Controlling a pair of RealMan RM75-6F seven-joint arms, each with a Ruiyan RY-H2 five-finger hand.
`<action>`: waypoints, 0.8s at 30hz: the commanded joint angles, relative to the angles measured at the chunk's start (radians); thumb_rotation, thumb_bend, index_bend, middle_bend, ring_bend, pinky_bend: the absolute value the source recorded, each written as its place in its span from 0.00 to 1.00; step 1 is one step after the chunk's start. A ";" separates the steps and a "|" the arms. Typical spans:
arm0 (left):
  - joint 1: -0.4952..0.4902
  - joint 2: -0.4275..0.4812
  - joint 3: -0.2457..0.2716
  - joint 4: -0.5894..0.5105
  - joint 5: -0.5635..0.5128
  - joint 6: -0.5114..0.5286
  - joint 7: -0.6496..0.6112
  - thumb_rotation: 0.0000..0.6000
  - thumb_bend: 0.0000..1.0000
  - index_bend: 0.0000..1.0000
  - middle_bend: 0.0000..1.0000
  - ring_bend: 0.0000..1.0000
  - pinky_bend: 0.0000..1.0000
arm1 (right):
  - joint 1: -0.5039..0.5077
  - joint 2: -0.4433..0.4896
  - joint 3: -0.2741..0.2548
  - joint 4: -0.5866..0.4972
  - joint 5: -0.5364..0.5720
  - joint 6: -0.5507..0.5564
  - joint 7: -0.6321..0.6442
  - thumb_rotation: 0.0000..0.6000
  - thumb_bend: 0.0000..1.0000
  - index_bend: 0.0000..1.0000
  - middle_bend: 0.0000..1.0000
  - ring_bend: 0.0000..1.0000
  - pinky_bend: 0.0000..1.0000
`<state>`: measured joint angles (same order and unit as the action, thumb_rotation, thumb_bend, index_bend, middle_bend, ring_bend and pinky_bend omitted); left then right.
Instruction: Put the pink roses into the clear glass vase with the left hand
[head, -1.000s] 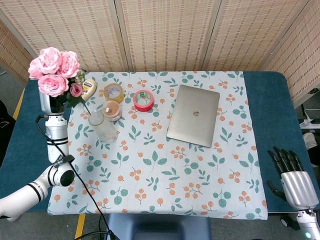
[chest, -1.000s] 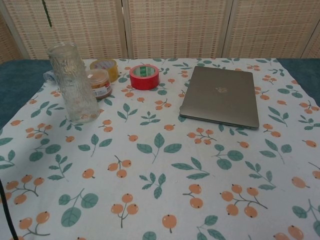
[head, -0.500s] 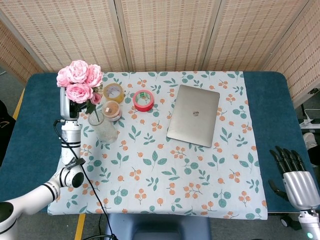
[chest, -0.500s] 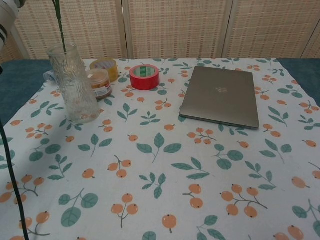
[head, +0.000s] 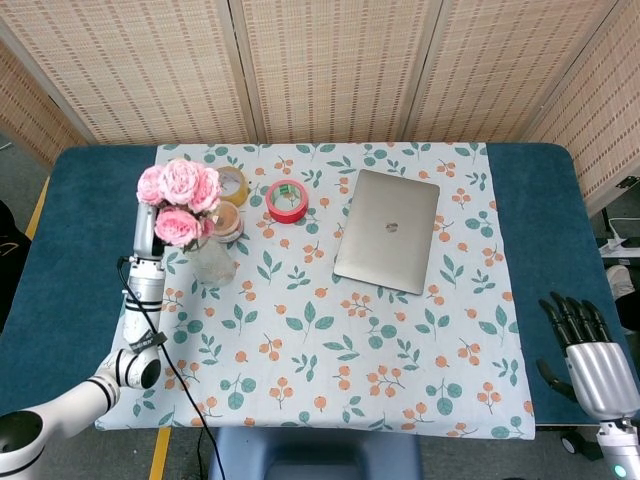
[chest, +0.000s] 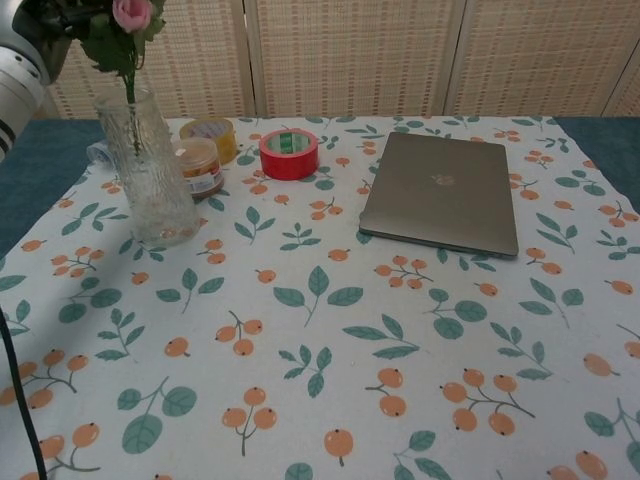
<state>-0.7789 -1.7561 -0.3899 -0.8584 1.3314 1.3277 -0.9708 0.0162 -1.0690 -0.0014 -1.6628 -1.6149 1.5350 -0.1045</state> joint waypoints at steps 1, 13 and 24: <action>0.037 0.006 0.049 -0.007 0.028 -0.005 0.000 1.00 0.46 0.12 0.25 0.15 0.08 | 0.000 0.000 -0.001 0.001 -0.002 0.000 0.000 1.00 0.24 0.00 0.00 0.00 0.00; 0.102 0.110 0.131 -0.192 0.075 -0.041 0.042 1.00 0.44 0.00 0.02 0.00 0.06 | -0.007 0.006 -0.012 0.001 -0.030 0.017 0.016 1.00 0.24 0.00 0.00 0.00 0.00; 0.164 0.222 0.188 -0.370 0.098 -0.034 0.269 1.00 0.42 0.00 0.00 0.00 0.07 | -0.010 0.012 -0.018 0.002 -0.047 0.026 0.028 1.00 0.24 0.00 0.00 0.00 0.00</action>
<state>-0.6321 -1.5600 -0.2242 -1.2072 1.4225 1.2984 -0.7670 0.0061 -1.0566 -0.0187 -1.6616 -1.6612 1.5606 -0.0765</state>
